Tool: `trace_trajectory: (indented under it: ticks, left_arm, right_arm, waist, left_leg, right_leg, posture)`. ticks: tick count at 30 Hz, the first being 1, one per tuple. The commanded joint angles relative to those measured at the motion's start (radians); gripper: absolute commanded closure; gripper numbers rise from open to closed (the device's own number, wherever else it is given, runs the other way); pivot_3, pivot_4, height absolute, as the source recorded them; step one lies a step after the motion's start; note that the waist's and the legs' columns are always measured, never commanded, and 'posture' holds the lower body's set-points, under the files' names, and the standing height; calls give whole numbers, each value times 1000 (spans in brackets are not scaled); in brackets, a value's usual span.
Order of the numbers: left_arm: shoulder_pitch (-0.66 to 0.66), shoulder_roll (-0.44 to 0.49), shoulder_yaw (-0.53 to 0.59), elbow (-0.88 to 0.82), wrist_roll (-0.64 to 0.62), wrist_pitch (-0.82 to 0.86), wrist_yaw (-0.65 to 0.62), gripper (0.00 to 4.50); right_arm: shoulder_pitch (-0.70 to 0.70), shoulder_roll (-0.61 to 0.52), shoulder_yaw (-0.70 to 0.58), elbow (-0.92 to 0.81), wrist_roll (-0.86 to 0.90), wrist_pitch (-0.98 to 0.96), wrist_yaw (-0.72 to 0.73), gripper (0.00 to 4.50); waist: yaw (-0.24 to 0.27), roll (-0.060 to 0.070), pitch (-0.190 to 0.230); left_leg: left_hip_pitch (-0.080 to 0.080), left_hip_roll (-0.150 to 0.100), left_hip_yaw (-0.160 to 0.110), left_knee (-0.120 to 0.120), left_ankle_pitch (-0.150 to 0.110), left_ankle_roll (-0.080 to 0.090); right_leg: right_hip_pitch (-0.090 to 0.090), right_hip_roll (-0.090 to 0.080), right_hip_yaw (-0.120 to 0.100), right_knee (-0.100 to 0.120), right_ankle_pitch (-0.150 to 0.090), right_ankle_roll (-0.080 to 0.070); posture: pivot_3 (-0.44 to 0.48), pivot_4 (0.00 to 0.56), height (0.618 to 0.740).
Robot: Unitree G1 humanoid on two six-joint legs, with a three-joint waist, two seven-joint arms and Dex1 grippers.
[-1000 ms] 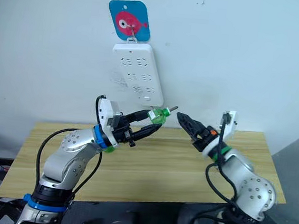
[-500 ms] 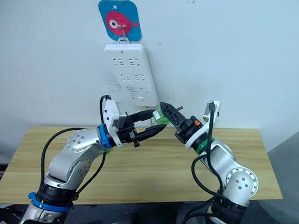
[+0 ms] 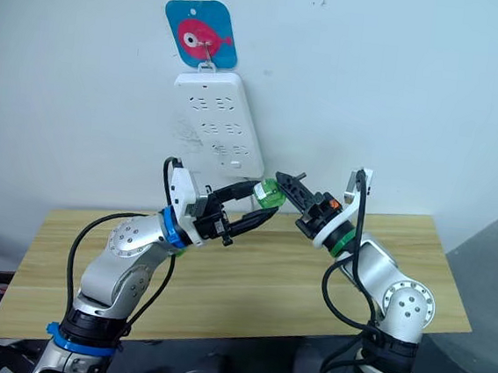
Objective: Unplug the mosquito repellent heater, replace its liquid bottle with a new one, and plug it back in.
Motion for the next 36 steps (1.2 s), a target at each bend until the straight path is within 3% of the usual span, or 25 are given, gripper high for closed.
trace_trajectory:
  ticks: [1, 3, 5, 8, 11, 14, 21, 28, 36]
  left_arm:
    - [30, 74, 7, -10, 25, 29, -30, 645]
    - [58, 143, 8, 2, 48, 60, -52, 6]
    - [82, 194, 11, -4, 48, 87, -71, 0]
    - [126, 275, 0, -58, 15, 205, -108, 0]
    - [152, 333, -26, -121, -23, 319, -150, 0]
    - [147, 343, -38, -156, -55, 400, -154, 0]
    - [132, 339, -35, -151, -53, 425, -147, 0]
    - [165, 337, -25, -174, -57, 402, -148, 0]
    - [187, 326, 2, -186, -63, 384, -123, 0]
  right_arm:
    - [10, -57, 32, -36, -46, -49, 31, 3650]
    - [29, -131, 57, -37, -150, -83, 88, 3650]
    - [42, -192, 99, -30, -273, -143, 146, 3650]
    - [61, -303, 247, 64, -643, -380, 247, 3650]
    - [64, -347, 381, 250, -958, -659, 295, 3650]
    - [37, -324, 435, 498, -1153, -906, 306, 3650]
    - [-108, -238, 398, 1007, -1302, -1203, 311, 3650]
    - [-133, -204, 332, 1167, -1304, -1256, 375, 3650]
    - [-94, -189, 294, 1124, -1316, -1283, 407, 888]
  waist:
    - [-2, 0, 0]
    - [0, 0, 0]
    - [4, 1, 0]
    - [5, 0, 0]
    - [5, 0, 0]
    - [6, 0, 0]
    - [5, 0, 1]
    - [8, 0, 1]
    - [14, 0, 1]
  left_leg:
    - [0, 0, 0, 0, 0, 0]
    - [0, 0, 0, 0, 0, 0]
    - [0, 0, 0, -1, 0, 0]
    - [0, 0, 0, -1, 0, 0]
    - [1, 0, 0, -1, 0, 0]
    - [1, 0, 1, -2, 0, 0]
    - [2, 1, 2, -2, 0, 0]
    - [2, 0, 1, -2, 0, 0]
    - [4, 0, 1, -2, 0, 0]
  right_leg:
    - [0, 0, 0, 0, 0, 0]
    - [0, 0, 0, 0, 0, 0]
    - [0, 0, 0, 0, 0, 0]
    - [-1, 0, 0, -1, 0, 0]
    - [0, 1, 0, -1, 0, 0]
    - [0, 1, 0, -1, -1, 0]
    - [0, 1, 1, 0, 0, -1]
    - [0, 0, 1, 0, -1, -1]
    - [2, 0, 1, 0, -1, -1]
  posture:
    - [-129, 174, 734]
    - [-128, 177, 734]
    - [-120, 186, 734]
    - [-113, 192, 734]
    - [-102, 193, 734]
    - [-97, 196, 734]
    - [-83, 200, 734]
    - [-59, 200, 734]
    - [-57, 202, 734]
